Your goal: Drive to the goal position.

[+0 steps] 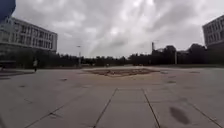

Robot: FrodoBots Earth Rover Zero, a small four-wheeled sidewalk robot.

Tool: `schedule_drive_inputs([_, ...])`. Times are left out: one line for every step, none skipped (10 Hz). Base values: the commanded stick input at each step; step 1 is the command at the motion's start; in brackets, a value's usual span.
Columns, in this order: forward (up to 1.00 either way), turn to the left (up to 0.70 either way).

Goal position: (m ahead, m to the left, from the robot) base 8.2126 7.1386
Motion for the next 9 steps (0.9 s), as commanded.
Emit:
schedule_drive_inputs([0.70,0.02])
schedule_drive_inputs([0.70,0.02])
schedule_drive_inputs([0.70,0.02])
schedule_drive_inputs([0.70,0.02])
schedule_drive_inputs([0.70,0.02])
schedule_drive_inputs([0.70,0.02])
schedule_drive_inputs([0.70,0.02])
schedule_drive_inputs([0.70,0.02])
schedule_drive_inputs([0.70,0.02])
